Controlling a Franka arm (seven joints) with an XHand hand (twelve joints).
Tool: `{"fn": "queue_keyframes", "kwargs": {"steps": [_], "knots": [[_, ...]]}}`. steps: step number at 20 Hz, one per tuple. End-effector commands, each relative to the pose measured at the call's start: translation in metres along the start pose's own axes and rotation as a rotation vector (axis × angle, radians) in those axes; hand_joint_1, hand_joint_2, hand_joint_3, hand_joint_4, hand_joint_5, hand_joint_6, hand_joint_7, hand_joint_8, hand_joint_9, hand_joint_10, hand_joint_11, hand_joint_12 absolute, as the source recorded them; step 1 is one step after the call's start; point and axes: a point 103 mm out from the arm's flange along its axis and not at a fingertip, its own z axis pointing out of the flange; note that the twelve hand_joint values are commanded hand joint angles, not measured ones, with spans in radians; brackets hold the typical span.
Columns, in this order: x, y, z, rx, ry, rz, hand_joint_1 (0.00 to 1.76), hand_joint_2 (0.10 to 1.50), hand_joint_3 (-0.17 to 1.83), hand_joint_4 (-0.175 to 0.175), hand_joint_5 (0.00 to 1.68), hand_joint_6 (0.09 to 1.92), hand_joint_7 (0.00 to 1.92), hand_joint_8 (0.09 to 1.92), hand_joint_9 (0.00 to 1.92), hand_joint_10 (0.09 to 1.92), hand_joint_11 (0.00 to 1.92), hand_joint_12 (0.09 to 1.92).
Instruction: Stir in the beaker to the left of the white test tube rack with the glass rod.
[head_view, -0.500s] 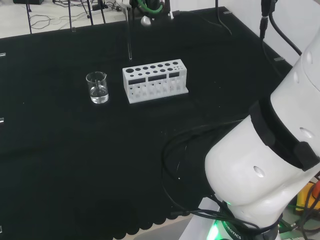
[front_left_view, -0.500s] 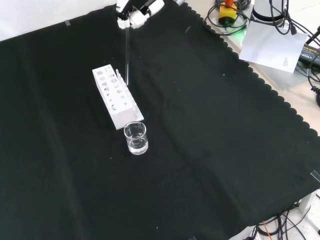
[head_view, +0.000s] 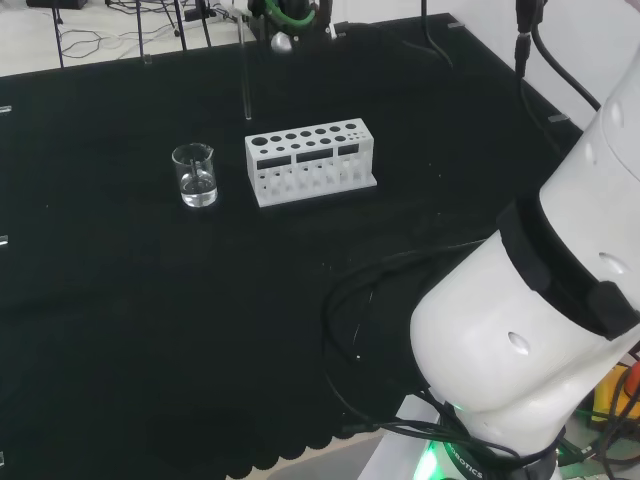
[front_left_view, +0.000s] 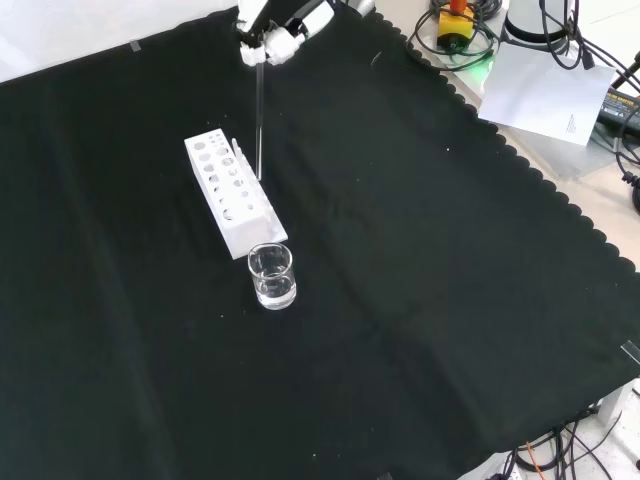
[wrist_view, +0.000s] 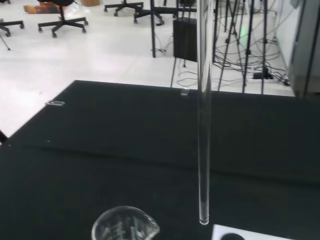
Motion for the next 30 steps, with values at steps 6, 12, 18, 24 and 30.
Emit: {"fn": "queue_keyframes", "kwargs": {"steps": [6, 12, 18, 24, 30], "knots": [[0.049, 0.023, 0.012, -0.013, 0.022, -0.096, 1.28, 1.15, -0.06, -0.175, 0.94, 0.79, 1.04, 1.23, 1.46, 1.08, 1.57, 0.78], [0.059, 0.040, 0.029, -0.004, 0.034, -0.136, 1.28, 1.14, -0.06, -0.175, 0.94, 0.79, 1.04, 1.23, 1.46, 1.08, 1.57, 0.78], [0.071, 0.053, 0.044, 0.015, 0.037, -0.169, 1.28, 1.14, -0.05, -0.175, 0.94, 0.79, 1.04, 1.23, 1.46, 1.08, 1.58, 0.78], [0.072, 0.059, 0.060, 0.040, 0.065, -0.190, 1.28, 1.14, -0.05, -0.175, 0.94, 0.79, 1.04, 1.23, 1.46, 1.08, 1.58, 0.78], [0.071, 0.062, 0.079, 0.067, 0.074, -0.179, 1.28, 1.14, -0.04, -0.175, 0.94, 0.79, 1.04, 1.23, 1.46, 1.07, 1.58, 0.78]]}}
